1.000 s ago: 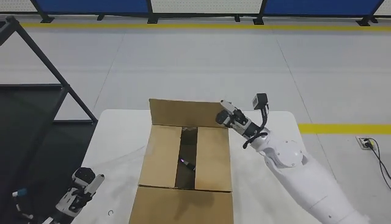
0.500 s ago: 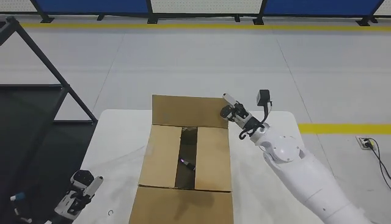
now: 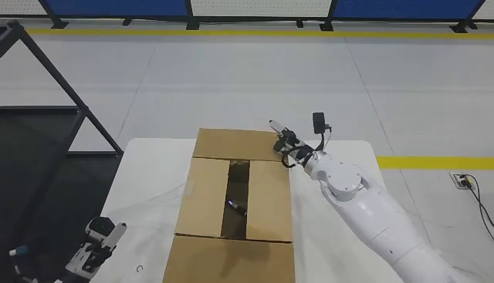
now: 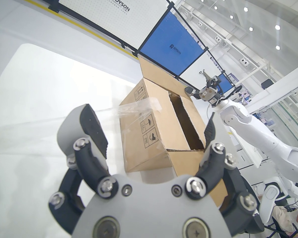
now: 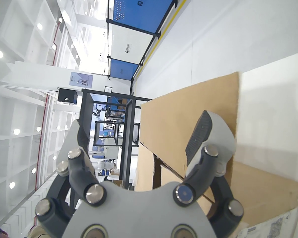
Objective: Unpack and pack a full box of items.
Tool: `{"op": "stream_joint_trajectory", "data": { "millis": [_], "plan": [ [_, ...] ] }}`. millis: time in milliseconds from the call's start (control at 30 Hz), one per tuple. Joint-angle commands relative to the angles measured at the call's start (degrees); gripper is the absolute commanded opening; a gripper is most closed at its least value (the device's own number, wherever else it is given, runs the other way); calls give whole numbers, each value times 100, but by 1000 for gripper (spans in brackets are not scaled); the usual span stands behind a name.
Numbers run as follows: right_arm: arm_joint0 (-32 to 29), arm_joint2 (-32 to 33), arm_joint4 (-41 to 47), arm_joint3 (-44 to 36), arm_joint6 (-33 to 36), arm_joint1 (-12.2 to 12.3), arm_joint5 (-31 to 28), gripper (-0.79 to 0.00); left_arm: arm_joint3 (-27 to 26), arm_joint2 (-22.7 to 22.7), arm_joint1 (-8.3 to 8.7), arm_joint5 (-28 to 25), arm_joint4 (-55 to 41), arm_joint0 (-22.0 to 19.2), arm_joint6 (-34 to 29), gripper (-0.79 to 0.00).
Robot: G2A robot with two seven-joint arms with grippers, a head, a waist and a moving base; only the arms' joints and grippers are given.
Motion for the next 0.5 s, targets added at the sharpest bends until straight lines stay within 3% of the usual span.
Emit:
{"op": "stream_joint_trajectory", "data": {
  "millis": [0,467],
  "plan": [
    [73,-39,8,224,180,-86,-10,0,5,5,-6,19,11,7,11,0],
    [381,-21,-106,1053,1004,-434,-111,0,-17,41,-31,64,81,-42,-30,0]
  ]
}}
